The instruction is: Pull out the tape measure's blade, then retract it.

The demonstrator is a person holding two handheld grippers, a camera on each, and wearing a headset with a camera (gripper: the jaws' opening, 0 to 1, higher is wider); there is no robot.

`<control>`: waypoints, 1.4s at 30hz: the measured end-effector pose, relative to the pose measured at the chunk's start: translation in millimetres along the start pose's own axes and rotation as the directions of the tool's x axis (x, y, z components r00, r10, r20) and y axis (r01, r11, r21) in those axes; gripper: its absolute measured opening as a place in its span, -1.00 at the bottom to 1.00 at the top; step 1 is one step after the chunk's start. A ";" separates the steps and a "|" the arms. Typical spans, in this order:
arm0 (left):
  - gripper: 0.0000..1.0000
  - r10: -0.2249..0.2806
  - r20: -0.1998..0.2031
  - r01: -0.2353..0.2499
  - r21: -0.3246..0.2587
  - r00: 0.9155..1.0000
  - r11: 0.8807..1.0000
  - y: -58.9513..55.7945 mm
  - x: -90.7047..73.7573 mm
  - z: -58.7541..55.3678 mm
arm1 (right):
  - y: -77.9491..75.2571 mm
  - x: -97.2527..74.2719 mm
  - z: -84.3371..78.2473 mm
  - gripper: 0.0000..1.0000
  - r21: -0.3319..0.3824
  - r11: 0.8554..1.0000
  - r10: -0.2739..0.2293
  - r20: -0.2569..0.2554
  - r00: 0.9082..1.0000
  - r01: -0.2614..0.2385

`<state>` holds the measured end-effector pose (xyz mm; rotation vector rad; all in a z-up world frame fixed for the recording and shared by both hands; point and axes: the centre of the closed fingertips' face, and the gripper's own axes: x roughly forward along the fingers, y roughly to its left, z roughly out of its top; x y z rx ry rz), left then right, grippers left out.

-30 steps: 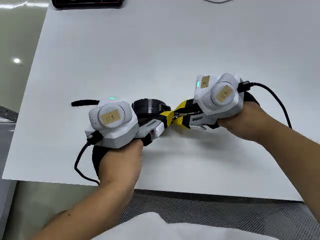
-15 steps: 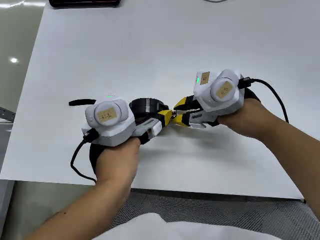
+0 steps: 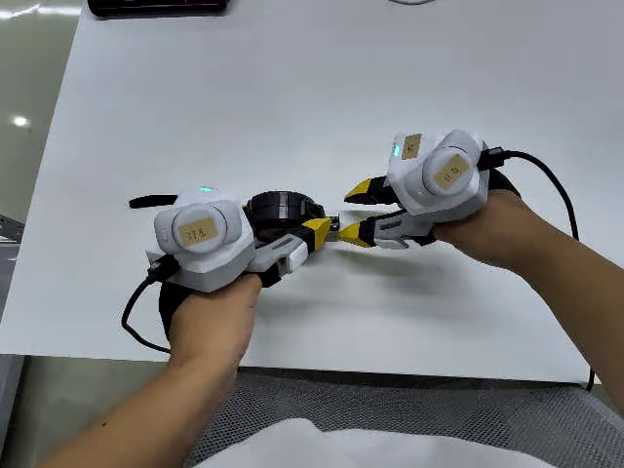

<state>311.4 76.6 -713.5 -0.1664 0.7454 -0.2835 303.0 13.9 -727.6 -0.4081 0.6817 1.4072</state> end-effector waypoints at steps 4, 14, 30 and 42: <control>0.30 -0.003 0.001 0.003 0.018 1.000 1.000 -0.8 -1.5 0.4 | 0.7 -2.2 -0.3 -0.43 0.010 1.000 -0.005 -0.002 1.000 0.005; 0.40 -0.051 -0.025 0.054 0.117 0.998 0.992 -8.8 -9.4 1.9 | 4.2 -15.3 -3.6 -0.34 0.034 0.999 -0.027 -0.003 1.000 0.027; 0.67 -0.106 -0.029 0.109 0.155 0.994 0.982 -4.1 -28.2 1.8 | 7.9 -38.0 -10.9 -0.01 0.060 0.995 -0.076 0.005 0.997 0.075; 0.78 -0.132 -0.044 0.139 0.224 0.990 0.965 3.4 -31.0 0.2 | 9.4 -56.6 -17.8 0.14 0.103 0.991 -0.093 0.018 0.996 0.090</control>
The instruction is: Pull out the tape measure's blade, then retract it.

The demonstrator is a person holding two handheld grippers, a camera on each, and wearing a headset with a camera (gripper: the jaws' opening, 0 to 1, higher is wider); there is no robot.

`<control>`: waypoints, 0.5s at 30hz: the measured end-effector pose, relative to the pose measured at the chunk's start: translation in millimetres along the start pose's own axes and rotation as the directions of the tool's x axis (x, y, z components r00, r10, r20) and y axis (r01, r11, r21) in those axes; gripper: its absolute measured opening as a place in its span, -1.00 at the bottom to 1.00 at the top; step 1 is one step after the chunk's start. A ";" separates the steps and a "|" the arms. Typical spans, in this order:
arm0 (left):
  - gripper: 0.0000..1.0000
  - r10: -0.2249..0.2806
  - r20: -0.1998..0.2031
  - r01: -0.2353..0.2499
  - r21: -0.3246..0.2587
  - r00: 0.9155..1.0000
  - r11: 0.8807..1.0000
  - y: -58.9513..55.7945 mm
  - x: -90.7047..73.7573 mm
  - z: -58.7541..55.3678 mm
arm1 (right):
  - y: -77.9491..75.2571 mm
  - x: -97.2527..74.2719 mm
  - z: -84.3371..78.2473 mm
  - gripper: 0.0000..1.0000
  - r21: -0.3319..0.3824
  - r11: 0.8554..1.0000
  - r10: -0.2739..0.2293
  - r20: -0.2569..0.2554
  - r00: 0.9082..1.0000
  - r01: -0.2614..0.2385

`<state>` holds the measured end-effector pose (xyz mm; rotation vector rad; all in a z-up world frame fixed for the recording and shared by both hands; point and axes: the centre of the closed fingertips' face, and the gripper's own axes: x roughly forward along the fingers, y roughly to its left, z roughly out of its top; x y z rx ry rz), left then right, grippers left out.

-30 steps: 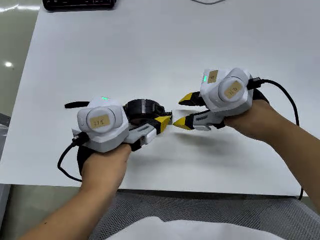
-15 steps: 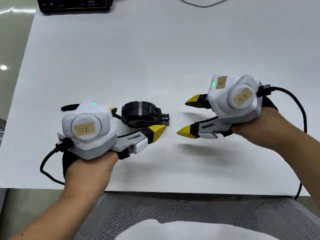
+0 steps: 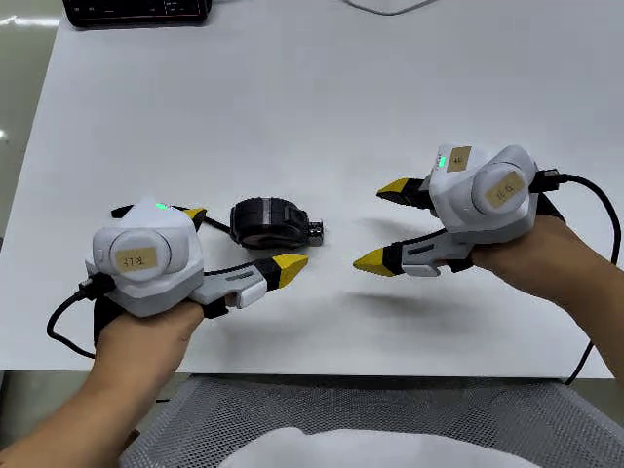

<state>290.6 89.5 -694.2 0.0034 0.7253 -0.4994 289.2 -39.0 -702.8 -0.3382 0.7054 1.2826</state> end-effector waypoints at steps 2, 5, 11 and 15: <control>0.79 -0.002 -0.003 0.002 0.021 1.000 1.000 0.6 -1.7 -0.3 | -0.4 -2.9 -1.6 0.16 0.007 1.000 -0.003 0.000 1.000 0.003; 0.80 -0.015 -0.007 0.016 0.031 1.000 0.999 0.7 -4.8 -1.3 | -0.6 -8.1 -2.6 0.18 0.012 1.000 -0.010 0.004 1.000 0.010; 0.81 -0.027 0.003 0.026 0.041 1.000 0.999 3.4 -13.0 0.2 | -1.5 -20.0 -7.8 0.18 0.024 0.999 -0.026 -0.001 1.000 0.026; 0.79 -0.030 0.009 0.029 0.051 1.000 0.998 6.9 -17.7 -1.8 | -6.2 -28.6 -11.9 0.21 0.040 0.998 -0.044 0.001 0.999 0.044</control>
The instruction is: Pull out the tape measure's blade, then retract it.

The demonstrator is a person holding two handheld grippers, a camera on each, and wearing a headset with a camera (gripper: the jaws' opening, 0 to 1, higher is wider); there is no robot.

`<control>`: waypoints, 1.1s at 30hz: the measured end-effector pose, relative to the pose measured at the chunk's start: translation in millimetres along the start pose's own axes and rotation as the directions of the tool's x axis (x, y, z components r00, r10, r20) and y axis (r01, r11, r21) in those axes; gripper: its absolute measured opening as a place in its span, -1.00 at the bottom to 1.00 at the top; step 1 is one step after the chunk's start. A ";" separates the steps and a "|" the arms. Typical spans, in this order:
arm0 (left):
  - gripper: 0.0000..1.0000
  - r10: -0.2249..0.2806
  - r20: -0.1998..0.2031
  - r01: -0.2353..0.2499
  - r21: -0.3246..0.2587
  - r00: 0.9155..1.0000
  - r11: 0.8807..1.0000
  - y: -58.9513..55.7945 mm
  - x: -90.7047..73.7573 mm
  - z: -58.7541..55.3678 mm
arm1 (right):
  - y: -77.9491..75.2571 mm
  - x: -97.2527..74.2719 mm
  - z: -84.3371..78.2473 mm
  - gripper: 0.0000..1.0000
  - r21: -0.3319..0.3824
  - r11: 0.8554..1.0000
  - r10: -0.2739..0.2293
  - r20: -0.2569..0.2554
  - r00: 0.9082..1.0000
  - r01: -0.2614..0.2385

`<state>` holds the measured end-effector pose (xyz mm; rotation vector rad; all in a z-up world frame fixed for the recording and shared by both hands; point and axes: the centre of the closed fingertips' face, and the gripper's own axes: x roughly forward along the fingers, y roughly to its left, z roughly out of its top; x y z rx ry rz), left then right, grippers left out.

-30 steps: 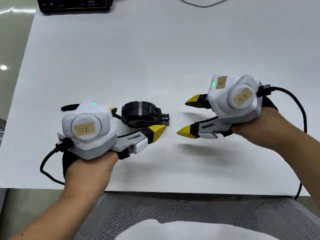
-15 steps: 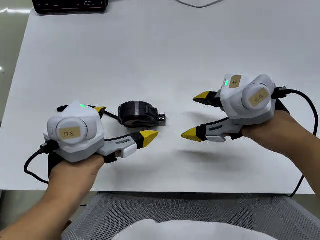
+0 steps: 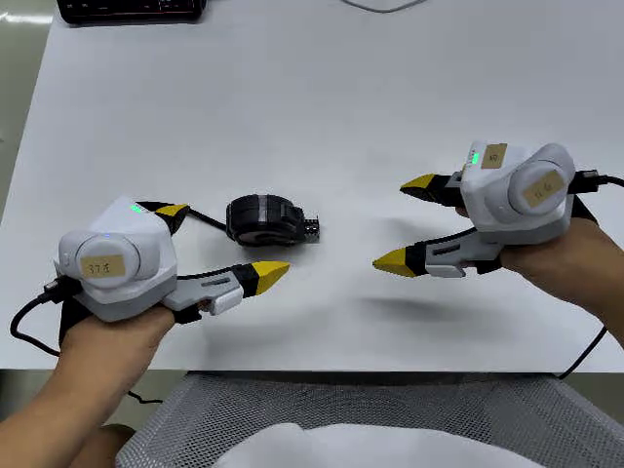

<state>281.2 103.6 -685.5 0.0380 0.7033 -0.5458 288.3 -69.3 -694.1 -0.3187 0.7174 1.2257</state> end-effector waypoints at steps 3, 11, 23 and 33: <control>0.79 0.001 -0.008 -0.001 0.000 1.000 1.000 2.7 -3.1 -4.5 | -2.8 -6.0 -2.7 0.22 0.002 1.000 -0.012 -0.001 1.000 0.012; 0.75 -0.009 -0.026 0.009 0.001 1.000 1.000 4.2 -13.2 -12.0 | -3.4 -19.0 -10.6 0.22 0.007 0.999 -0.031 -0.005 1.000 0.031; 0.77 -0.005 -0.011 0.004 -0.008 1.000 1.000 9.5 -24.9 -9.5 | -9.3 -43.3 -15.4 0.23 0.011 0.998 -0.068 -0.001 0.998 0.068; 0.86 0.001 -0.010 -0.001 -0.007 1.000 1.000 14.8 -33.2 -9.2 | -14.6 -62.9 -25.9 0.24 0.020 0.994 -0.103 -0.009 0.995 0.103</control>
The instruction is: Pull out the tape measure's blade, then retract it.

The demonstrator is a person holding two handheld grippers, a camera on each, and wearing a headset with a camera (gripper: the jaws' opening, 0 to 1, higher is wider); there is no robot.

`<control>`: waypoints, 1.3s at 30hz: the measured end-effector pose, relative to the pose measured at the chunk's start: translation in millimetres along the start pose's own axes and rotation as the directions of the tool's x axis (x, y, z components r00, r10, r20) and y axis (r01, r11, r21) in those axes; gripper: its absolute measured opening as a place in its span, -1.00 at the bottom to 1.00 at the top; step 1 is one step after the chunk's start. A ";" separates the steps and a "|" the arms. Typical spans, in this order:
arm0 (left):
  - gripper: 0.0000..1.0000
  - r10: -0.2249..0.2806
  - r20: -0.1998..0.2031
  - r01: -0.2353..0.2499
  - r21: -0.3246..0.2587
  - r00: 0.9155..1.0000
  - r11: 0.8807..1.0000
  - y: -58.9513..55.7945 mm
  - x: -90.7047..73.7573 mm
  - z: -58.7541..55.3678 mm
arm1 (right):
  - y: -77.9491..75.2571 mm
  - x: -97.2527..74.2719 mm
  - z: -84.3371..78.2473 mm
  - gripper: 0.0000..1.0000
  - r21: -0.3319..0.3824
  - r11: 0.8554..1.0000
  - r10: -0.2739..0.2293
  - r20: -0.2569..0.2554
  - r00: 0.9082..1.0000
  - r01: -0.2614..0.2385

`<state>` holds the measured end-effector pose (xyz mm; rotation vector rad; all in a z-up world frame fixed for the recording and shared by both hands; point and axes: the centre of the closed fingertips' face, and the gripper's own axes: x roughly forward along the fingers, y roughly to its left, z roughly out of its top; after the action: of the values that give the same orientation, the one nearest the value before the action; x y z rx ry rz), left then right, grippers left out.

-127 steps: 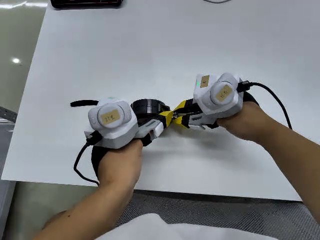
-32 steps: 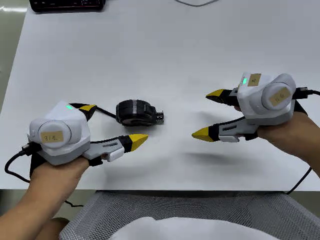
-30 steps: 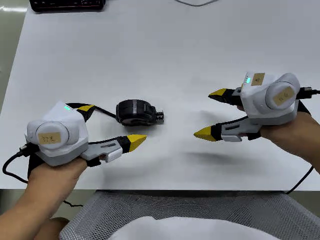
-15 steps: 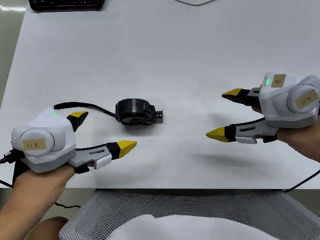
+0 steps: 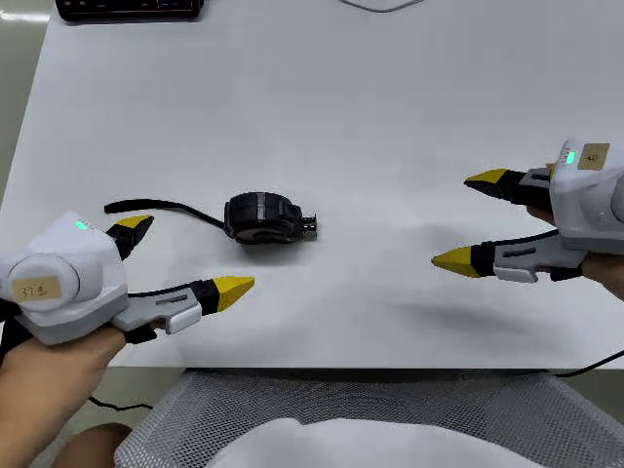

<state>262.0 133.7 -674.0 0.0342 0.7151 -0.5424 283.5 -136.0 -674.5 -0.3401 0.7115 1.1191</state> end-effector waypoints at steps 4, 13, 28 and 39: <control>0.88 -0.006 0.006 0.006 0.002 1.000 1.000 1.6 -4.0 0.7 | -2.2 -7.9 -2.4 0.26 0.015 1.000 -0.011 0.009 1.000 0.011; 0.91 -0.009 0.015 0.009 0.010 1.000 1.000 4.1 -10.1 2.4 | -3.1 -21.4 -9.7 0.31 0.028 0.999 -0.026 0.009 1.000 0.026; 0.97 -0.029 0.022 0.029 0.010 0.999 1.000 5.4 -16.7 0.6 | -6.4 -36.5 -12.6 0.38 0.048 0.998 -0.050 0.028 0.998 0.048; 0.97 -0.018 0.013 0.017 0.054 1.000 0.998 13.1 -23.2 -1.5 | -9.0 -43.9 -16.6 0.48 0.056 0.996 -0.065 0.030 0.997 0.063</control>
<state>253.0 156.0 -662.5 0.0750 0.6882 -0.5780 274.9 -180.0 -658.0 -0.2957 0.6978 1.0404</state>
